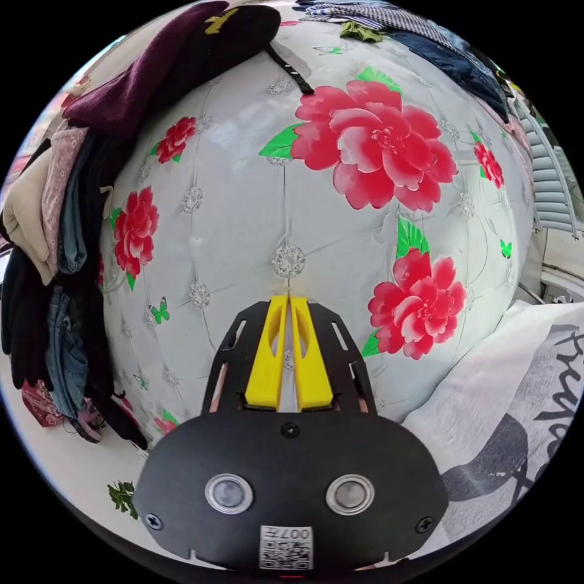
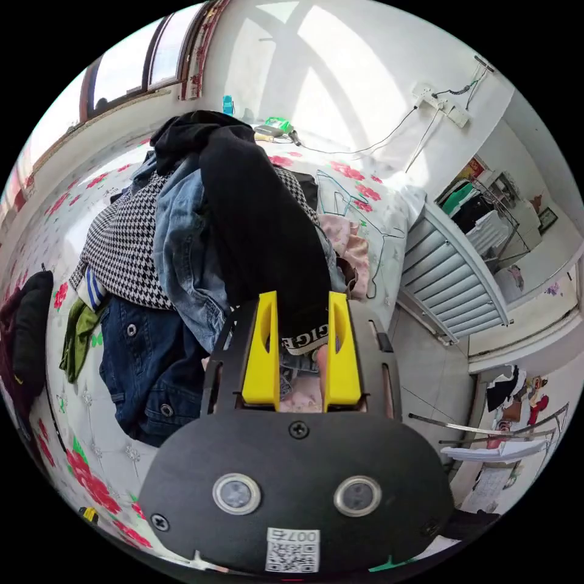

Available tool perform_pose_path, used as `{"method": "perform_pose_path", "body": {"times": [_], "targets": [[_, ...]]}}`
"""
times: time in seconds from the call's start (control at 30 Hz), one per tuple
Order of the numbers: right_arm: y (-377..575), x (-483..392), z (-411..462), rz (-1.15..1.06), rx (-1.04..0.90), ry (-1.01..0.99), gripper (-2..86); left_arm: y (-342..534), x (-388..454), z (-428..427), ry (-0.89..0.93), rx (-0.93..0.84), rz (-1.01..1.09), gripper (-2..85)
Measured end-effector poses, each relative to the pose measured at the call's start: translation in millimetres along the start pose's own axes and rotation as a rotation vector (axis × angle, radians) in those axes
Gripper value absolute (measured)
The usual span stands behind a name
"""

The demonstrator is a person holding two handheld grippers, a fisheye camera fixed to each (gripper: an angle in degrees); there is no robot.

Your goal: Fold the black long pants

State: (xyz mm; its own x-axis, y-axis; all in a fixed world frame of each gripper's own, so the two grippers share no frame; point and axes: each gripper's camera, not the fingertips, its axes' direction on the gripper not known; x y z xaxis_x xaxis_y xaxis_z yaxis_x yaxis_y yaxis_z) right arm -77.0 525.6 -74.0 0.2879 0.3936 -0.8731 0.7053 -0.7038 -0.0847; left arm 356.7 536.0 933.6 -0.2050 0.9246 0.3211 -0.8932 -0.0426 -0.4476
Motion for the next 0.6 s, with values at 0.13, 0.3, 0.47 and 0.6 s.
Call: {"method": "perform_pose_path", "body": {"times": [0.13, 0.3, 0.47, 0.6], "targets": [[8.3, -2.7, 26.6, -0.047, -0.153, -0.145, 1.6, 11.0, 4.7, -23.4, -0.074, -0.048, -0.026, -1.0], [45.5, -31.3, -7.7, -0.210, -0.035, -0.268, 0.1, 60.0, -30.9, -53.1, 0.000, 0.037, -0.185, -1.0], [124.4, -58.4, -97.4, -0.333, 0.139, -0.713, -0.2, 134.9, -89.6, -85.1, 0.198, 0.151, -0.378, -0.8], [204.1, -120.7, -143.7, -0.594, 0.046, -1.022, -0.2, 202.3, -115.1, -129.0, 0.350, 0.357, -0.421, 0.2]]}}
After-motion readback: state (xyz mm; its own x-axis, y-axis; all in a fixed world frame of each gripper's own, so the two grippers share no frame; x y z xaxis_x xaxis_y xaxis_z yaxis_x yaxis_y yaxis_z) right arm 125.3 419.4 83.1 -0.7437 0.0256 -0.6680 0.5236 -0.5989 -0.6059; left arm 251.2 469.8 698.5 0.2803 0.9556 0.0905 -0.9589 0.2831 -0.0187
